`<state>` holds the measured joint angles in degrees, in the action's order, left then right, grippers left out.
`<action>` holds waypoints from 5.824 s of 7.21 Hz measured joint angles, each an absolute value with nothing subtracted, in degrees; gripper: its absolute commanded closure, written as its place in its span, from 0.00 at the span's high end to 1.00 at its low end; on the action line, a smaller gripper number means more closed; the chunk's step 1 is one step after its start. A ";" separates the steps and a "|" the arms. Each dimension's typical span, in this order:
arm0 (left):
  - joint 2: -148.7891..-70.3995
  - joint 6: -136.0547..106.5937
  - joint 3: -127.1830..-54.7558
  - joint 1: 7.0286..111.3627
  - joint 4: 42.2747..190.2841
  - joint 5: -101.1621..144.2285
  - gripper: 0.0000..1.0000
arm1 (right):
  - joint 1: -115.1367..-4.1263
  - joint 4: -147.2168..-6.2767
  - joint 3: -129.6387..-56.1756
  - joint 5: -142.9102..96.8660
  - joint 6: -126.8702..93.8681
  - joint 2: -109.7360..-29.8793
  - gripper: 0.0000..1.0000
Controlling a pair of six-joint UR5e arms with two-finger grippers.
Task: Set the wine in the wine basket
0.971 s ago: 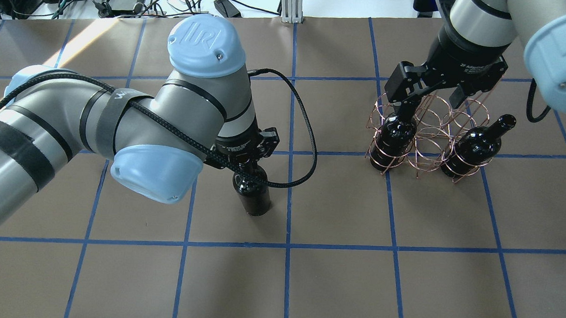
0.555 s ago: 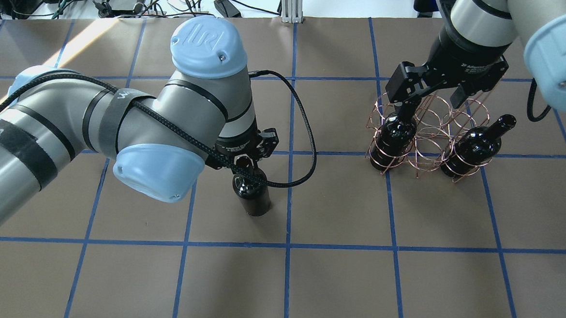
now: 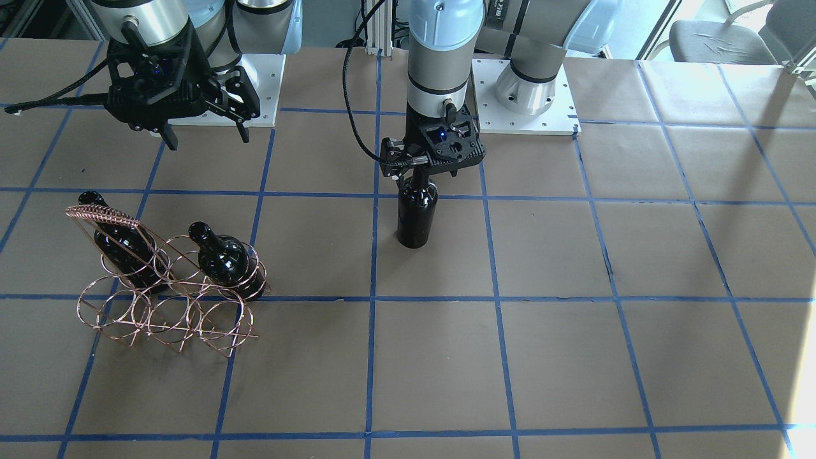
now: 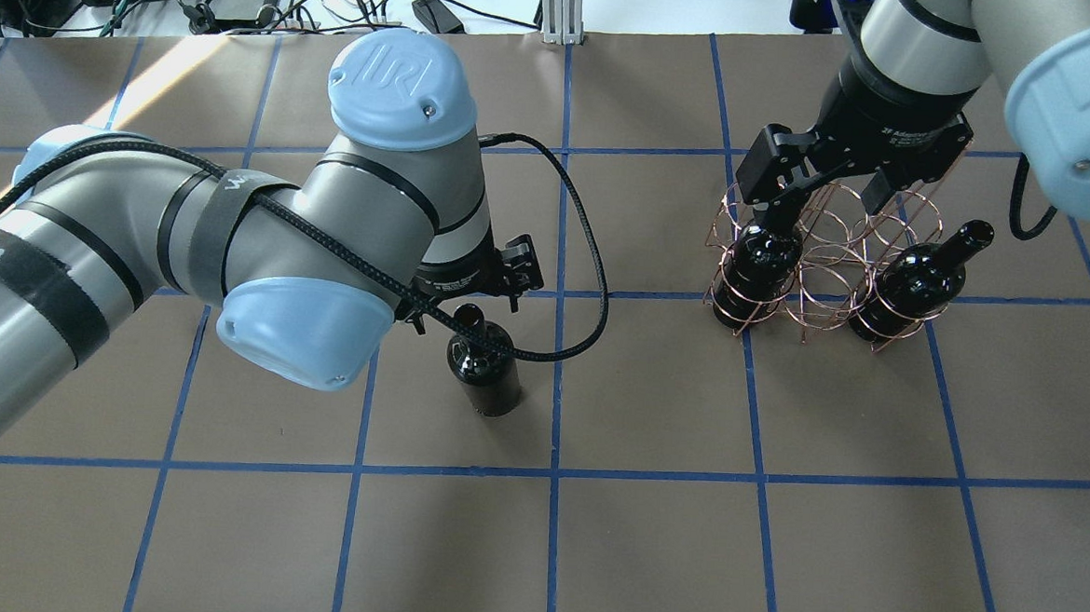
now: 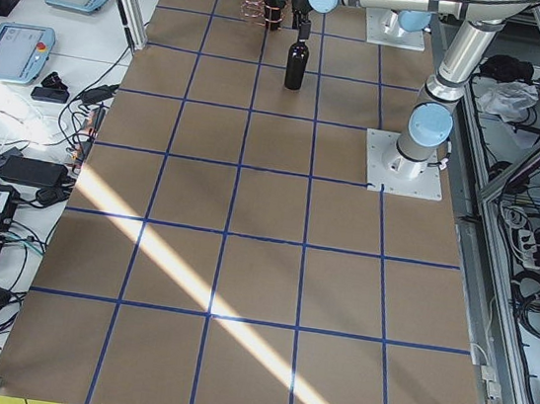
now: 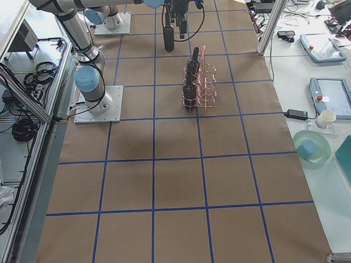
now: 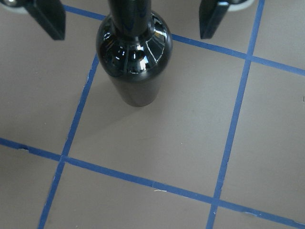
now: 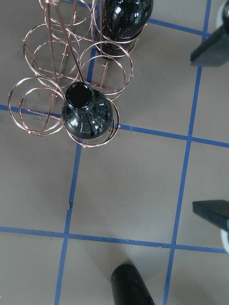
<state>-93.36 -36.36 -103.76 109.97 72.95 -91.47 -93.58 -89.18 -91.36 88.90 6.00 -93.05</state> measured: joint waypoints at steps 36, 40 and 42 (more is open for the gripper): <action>-85.67 5.76 -87.92 81.83 92.09 -91.00 1.00 | -123.67 -97.98 -91.70 95.61 -36.10 -82.02 1.00; -85.06 5.82 -87.99 81.99 93.27 -91.10 1.00 | -123.79 -92.81 -88.33 95.77 -36.41 -81.83 0.96; -84.60 5.91 -87.99 81.86 95.15 -91.04 1.00 | -123.99 -96.55 -88.31 91.64 -37.12 -80.78 0.95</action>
